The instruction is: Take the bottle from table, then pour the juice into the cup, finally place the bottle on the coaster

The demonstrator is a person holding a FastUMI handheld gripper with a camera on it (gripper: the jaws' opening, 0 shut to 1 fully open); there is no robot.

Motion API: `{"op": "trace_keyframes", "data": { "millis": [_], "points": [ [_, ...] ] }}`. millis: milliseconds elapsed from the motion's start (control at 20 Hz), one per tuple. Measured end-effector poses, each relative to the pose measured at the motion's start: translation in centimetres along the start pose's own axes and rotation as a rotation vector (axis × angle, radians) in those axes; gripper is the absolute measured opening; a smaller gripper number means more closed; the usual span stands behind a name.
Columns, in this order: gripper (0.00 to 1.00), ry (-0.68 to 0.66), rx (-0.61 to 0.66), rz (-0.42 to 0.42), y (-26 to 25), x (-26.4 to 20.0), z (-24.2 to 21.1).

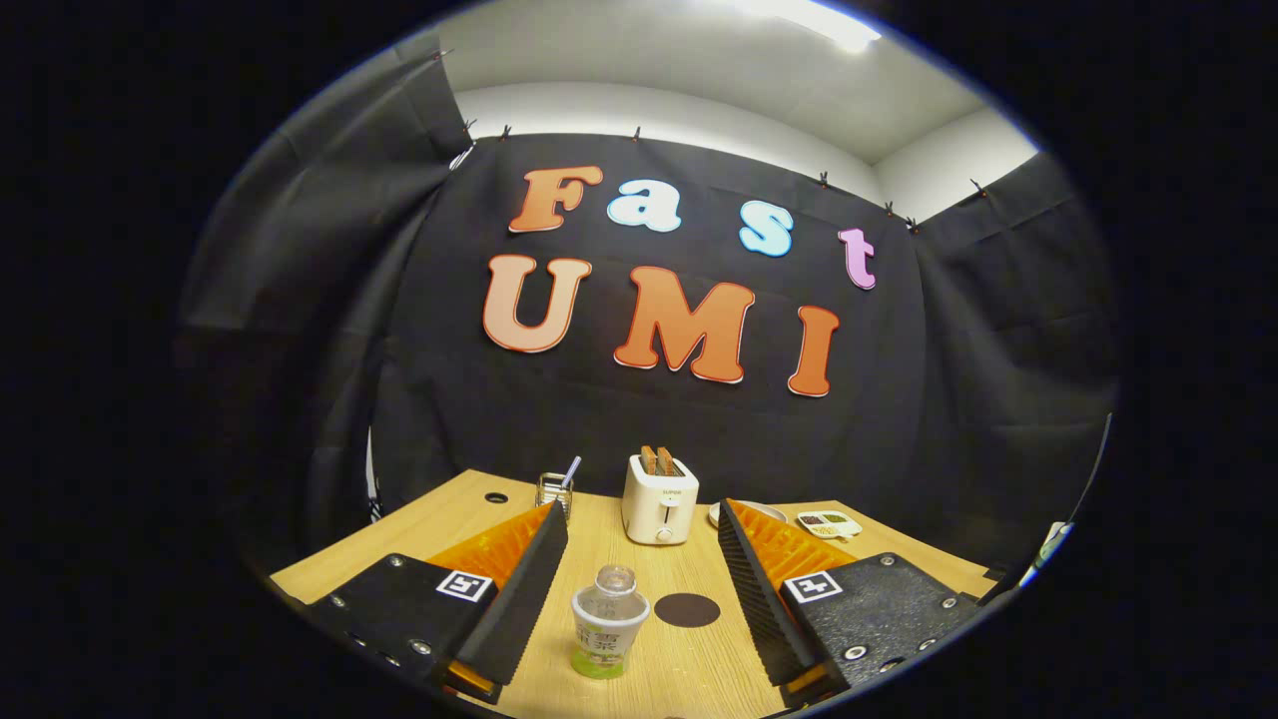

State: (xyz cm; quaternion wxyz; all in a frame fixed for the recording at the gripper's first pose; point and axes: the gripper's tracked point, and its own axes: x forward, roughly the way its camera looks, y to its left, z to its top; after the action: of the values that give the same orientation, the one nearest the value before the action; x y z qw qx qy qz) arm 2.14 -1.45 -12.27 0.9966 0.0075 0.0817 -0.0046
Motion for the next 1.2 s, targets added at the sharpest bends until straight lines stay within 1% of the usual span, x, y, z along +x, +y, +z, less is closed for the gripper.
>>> {"op": "trace_keyframes", "data": {
  "millis": [100,200,250,400,600,800,1000,1100,1200],
  "points": [
    [0.91,0.038,0.015,-0.008,0.7,0.3,-2.4],
    [0.91,0.093,0.058,0.012,1.9,0.5,-4.9],
    [0.91,0.112,0.064,0.008,2.1,0.7,-5.9],
    [0.91,0.173,0.045,-0.008,2.1,1.1,-8.8],
    [0.91,0.242,0.046,0.028,3.5,2.2,-12.6],
    [0.91,0.275,0.006,0.036,4.0,3.5,-15.0],
    [0.89,0.305,-0.001,0.051,4.5,4.3,-17.1],
    [0.88,0.329,0.013,0.072,5.0,4.6,-18.3],
    [0.84,0.326,0.044,0.094,5.2,4.7,-18.1]
  ]
}}
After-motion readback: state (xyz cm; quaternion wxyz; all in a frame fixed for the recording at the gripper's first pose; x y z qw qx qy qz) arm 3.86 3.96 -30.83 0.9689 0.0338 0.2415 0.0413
